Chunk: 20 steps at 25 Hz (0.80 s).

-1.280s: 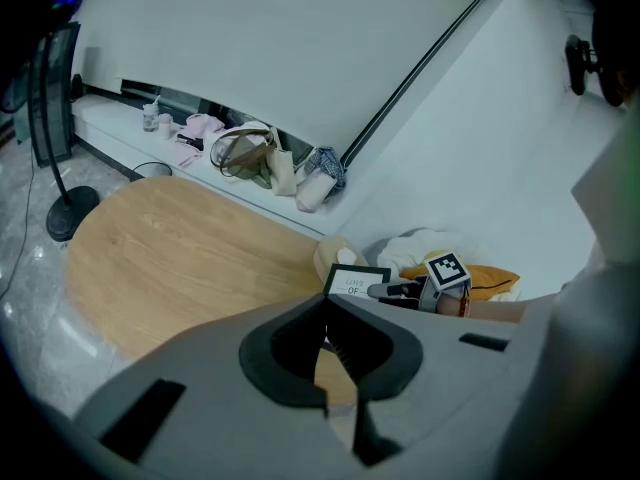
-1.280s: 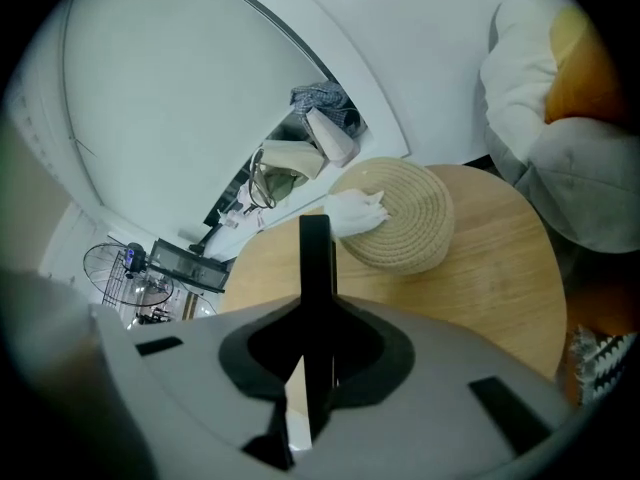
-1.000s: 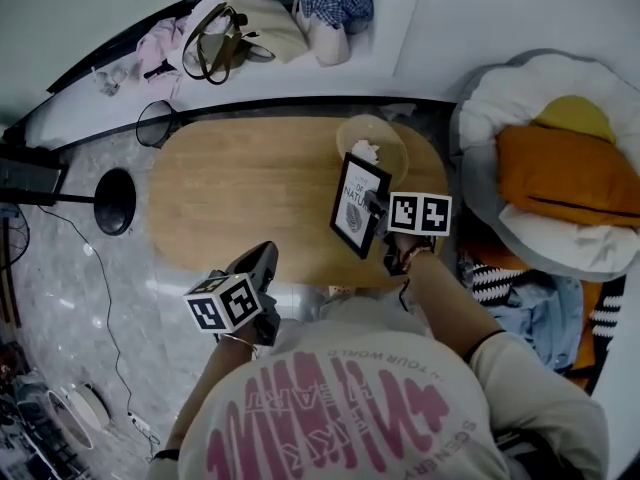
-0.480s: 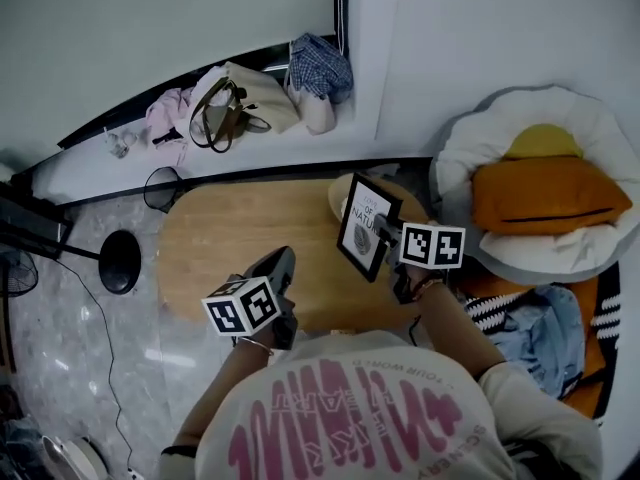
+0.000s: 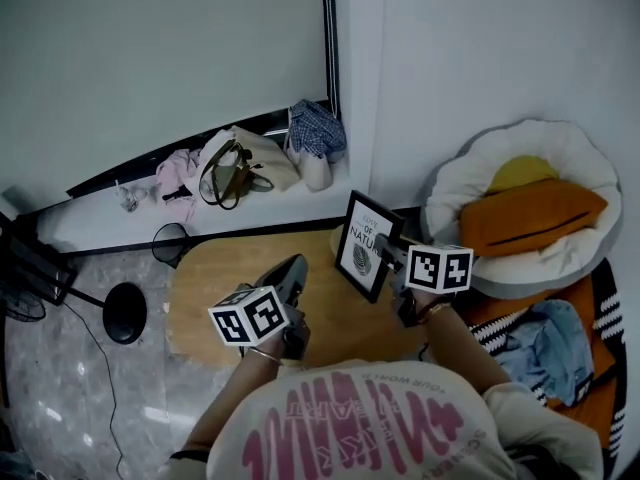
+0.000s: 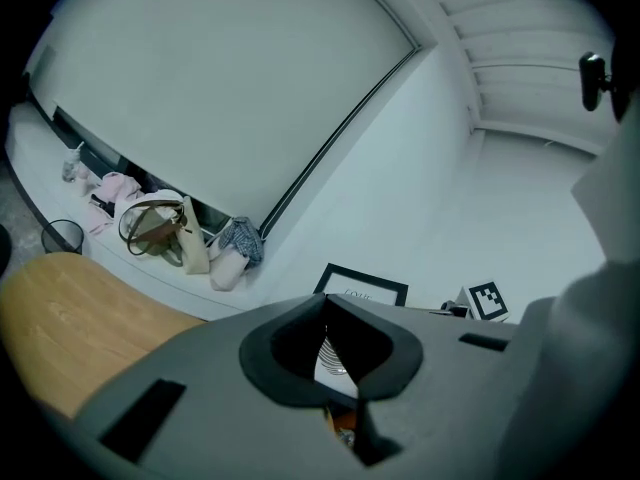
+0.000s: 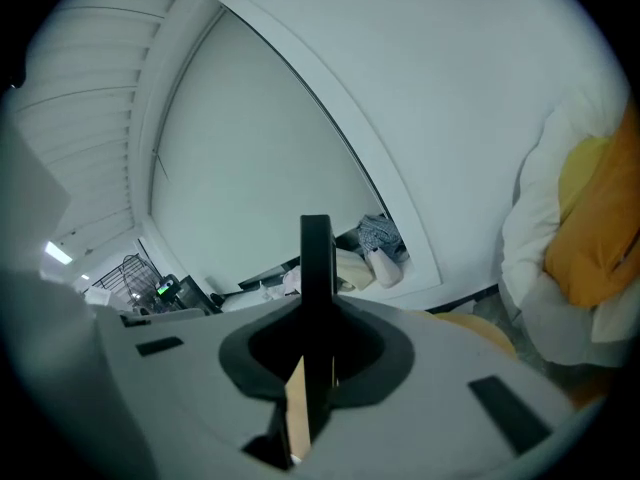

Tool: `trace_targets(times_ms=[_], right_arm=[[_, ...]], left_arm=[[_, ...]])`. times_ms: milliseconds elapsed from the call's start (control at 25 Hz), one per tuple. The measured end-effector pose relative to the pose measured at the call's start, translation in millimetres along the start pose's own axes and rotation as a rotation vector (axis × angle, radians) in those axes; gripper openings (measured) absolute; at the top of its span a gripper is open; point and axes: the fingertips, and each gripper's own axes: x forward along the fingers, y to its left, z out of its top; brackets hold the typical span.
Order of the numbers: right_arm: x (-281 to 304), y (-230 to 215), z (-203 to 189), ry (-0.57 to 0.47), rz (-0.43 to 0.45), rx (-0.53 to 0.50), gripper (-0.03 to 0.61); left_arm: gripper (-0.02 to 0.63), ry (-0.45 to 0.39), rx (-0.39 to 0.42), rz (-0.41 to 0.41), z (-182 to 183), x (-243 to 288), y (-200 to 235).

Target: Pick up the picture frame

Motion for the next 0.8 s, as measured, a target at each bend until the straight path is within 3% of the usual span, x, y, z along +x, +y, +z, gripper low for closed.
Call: trace_targets(times_ms=[440, 800], right_arm=[[-62, 86, 31, -0.234, -0.006, -0.030, 0.046], [-100, 158, 3, -0.335, -0.035, -0.027, 0.046]], left_arm=[[0.003, -0.059, 0.158, -0.072, 39, -73, -29], [0.003, -0.073, 0.194, -0.134, 39, -154, -29]])
